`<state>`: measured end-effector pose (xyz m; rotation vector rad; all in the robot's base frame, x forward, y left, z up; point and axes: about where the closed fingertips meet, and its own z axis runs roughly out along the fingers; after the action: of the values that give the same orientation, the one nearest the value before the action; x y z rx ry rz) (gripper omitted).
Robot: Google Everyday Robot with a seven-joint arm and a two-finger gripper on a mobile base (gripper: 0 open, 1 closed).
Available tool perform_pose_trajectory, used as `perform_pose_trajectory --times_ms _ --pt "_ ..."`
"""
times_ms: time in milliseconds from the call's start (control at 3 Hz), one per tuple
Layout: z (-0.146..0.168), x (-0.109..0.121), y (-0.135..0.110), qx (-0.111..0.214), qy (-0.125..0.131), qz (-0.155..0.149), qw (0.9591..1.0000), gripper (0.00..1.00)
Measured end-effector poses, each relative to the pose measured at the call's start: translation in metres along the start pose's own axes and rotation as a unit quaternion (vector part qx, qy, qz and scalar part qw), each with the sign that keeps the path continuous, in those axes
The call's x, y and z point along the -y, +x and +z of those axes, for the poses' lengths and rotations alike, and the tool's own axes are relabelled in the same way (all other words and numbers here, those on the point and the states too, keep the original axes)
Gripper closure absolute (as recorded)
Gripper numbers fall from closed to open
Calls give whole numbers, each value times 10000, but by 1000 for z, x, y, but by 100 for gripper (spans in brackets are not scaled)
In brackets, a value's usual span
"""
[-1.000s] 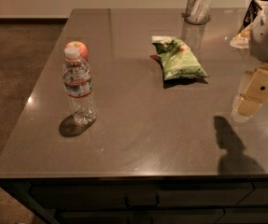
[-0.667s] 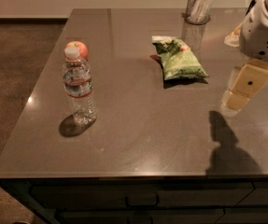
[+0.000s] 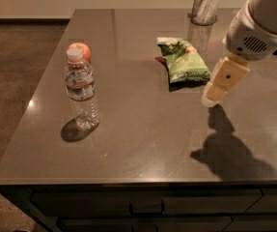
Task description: Move green jalapeno chip bag near water bottle
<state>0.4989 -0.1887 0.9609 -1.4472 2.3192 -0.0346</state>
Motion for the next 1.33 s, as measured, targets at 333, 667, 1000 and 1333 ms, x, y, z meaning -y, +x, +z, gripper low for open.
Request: perform_pose_trajectory --times_ms 333,667,1000,1333 --pt "21 15 -17 140 121 479 9987 0" --pt "42 28 -30 220 183 818 9962 0" --pt "64 43 -44 234 261 1041 9940 0" --pt "76 69 -48 169 441 1252 9910 0"
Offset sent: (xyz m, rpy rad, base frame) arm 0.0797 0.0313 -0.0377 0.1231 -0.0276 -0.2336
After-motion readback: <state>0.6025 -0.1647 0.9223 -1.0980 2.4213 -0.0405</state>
